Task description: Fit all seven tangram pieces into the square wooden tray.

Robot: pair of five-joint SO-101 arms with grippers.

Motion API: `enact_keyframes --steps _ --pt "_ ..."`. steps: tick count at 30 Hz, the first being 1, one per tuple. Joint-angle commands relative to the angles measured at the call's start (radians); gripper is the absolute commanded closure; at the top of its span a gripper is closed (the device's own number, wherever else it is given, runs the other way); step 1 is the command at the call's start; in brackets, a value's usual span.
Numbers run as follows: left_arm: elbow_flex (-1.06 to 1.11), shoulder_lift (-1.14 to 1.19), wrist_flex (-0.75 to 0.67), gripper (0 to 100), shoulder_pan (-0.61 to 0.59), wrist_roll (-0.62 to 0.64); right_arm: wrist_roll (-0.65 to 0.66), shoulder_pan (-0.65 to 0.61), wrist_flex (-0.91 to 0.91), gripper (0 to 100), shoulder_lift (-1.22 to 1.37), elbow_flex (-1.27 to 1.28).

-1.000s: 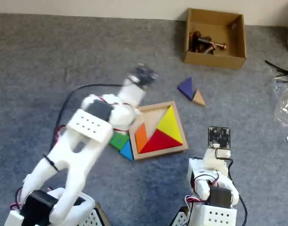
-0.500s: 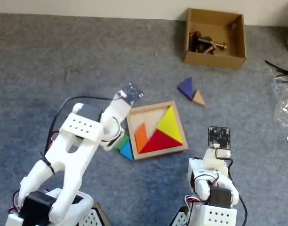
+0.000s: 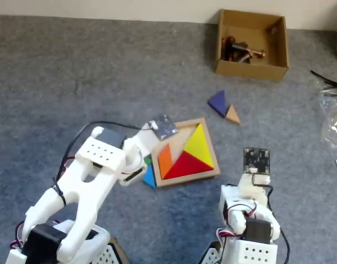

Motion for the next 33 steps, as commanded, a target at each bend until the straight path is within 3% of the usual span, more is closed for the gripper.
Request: enact_keyframes --steps 1,17,24,33 --pt "-0.005 -0.041 -0.064 83 0.008 -0.037 -0.011 -0.016 -0.016 99.4 -0.015 0.114" --pt "-0.002 -0.048 -0.166 84 -0.041 -0.031 -0.011 -0.016 -0.016 99.4 -0.015 0.114" --pt "-0.048 -0.041 -0.169 84 -0.160 0.130 -0.011 -0.016 -0.016 99.4 -0.015 0.114" --pt "-0.059 -0.041 -0.167 83 -0.200 0.140 -0.011 -0.016 -0.016 99.4 -0.015 0.114"
